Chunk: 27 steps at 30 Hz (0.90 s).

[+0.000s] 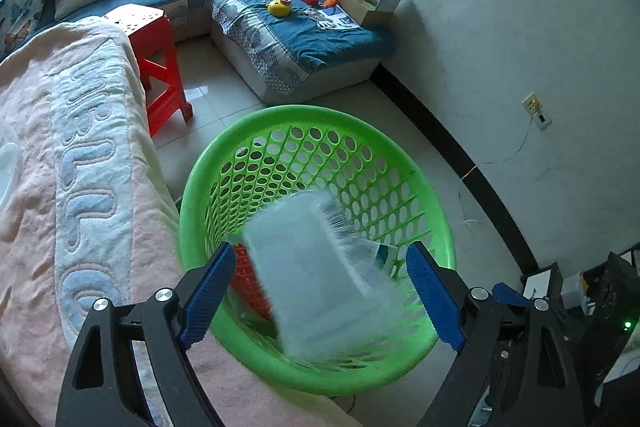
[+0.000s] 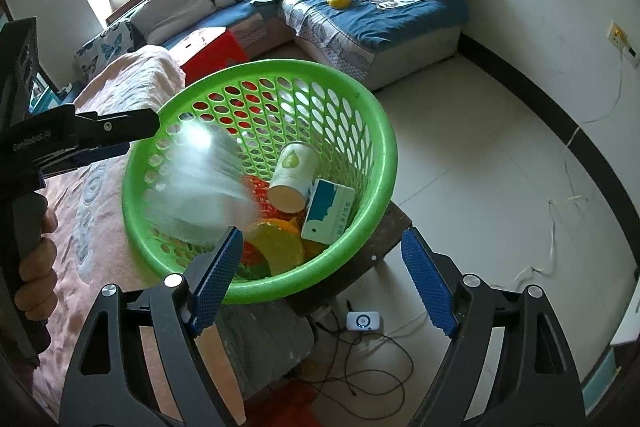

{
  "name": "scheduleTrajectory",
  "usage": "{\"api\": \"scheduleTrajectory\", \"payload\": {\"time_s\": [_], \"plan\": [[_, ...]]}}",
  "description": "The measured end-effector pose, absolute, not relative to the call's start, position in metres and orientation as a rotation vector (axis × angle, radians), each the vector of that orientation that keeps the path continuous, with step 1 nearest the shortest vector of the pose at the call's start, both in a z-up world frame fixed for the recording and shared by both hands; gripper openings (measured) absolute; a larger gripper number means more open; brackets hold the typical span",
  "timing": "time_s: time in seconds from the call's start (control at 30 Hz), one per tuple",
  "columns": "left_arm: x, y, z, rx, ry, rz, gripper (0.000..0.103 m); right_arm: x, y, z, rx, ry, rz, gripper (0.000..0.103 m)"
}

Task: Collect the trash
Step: 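Carry the tub and milk carton to the green basket and release both, then move both tools back over the bed toward the yellow-labeled bottle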

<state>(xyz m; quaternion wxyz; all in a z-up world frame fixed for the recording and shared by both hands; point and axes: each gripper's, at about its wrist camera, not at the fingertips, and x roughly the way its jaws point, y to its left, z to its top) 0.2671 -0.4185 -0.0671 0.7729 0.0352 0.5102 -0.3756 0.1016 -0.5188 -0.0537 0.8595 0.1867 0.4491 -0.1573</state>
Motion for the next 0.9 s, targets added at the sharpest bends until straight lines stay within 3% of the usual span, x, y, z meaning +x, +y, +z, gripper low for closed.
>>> {"api": "scheduleTrajectory", "payload": {"time_s": [0.9], "plan": [[0.24,-0.295,-0.004,0.091,0.912,-0.613,0.084,0.123,-0.429,-0.008,0.248,0.84,-0.185,0.083]]}}
